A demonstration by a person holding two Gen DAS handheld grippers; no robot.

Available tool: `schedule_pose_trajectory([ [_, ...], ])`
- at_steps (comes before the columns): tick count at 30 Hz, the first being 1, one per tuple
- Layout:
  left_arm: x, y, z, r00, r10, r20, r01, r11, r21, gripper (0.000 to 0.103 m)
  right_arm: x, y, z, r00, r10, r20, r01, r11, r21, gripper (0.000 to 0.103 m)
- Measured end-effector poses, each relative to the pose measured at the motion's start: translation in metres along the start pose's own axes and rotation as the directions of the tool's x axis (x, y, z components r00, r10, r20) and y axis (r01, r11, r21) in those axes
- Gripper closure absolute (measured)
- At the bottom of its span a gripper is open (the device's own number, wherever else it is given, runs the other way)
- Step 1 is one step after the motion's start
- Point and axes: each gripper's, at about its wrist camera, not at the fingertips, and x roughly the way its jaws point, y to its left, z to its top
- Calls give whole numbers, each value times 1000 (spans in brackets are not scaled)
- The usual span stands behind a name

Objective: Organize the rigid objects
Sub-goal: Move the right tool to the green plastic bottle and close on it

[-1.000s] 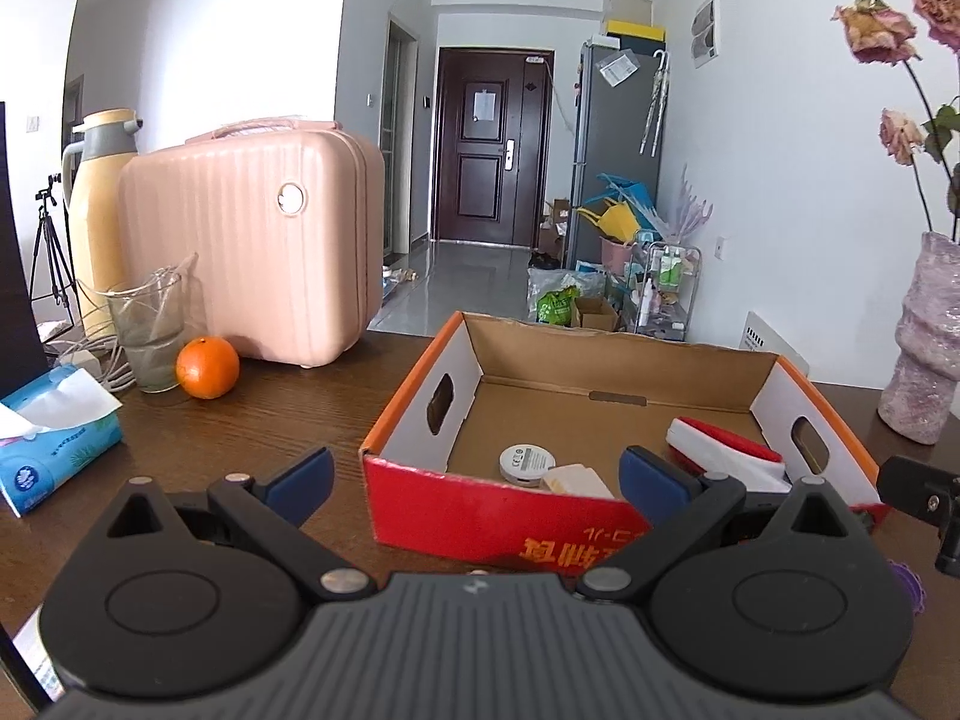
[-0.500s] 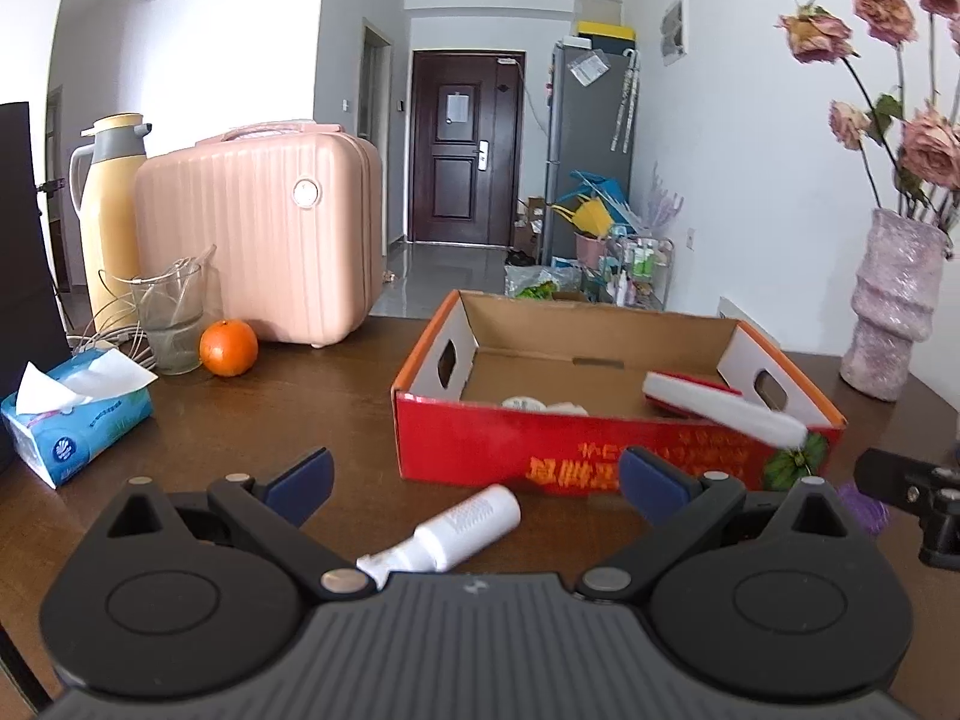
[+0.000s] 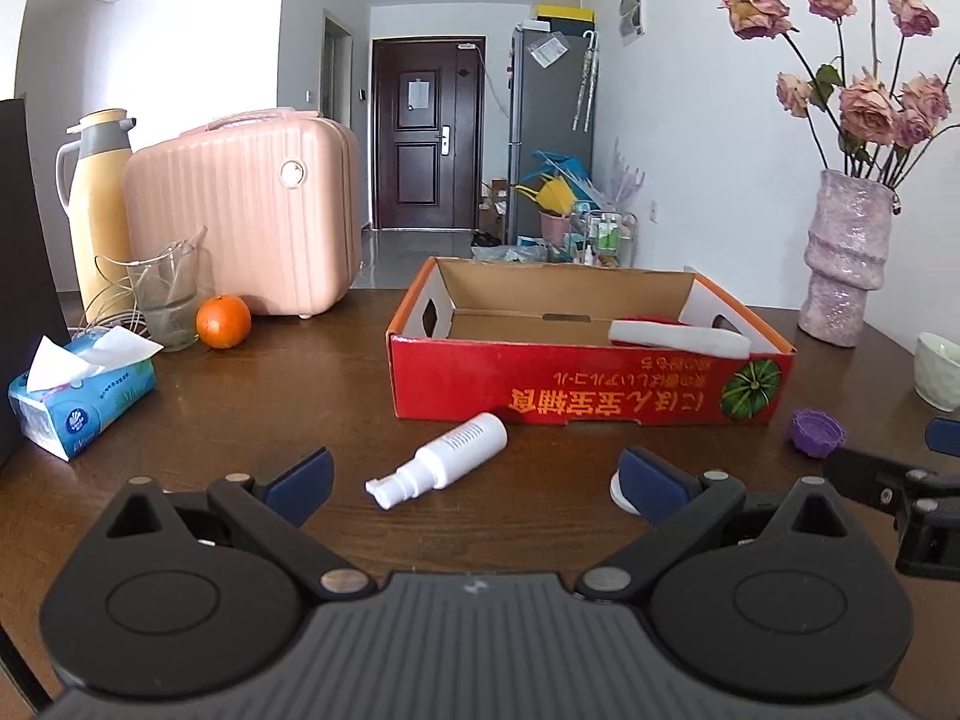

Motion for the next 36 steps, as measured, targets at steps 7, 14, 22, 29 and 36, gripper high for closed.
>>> schedule_pose_trajectory([
  [7, -10, 1, -12, 999, -32, -27, 32, 999, 20, 0, -11, 1, -14, 1000, 2, -4, -2, 1000, 8, 1],
  [14, -11, 3, -16, 998, -56, -42, 57, 998, 20, 0, -9, 3, -20, 1000, -12, -21, 12, 1000, 11, 0],
  [22, -9, 4, -16, 996, -67, -57, 68, 998, 12, 0, -9, 1, -21, 999, -25, -21, 26, 999, 26, 1],
  [29, -7, 6, -16, 994, -77, -73, 78, 997, 3, 0, -8, -3, -20, 999, -19, -31, 20, 999, 45, 14],
  [36, -5, 10, -15, 994, -76, -84, 76, 997, -2, 0, 5, 26, -13, 995, 55, -81, -60, 996, -60, 34],
])
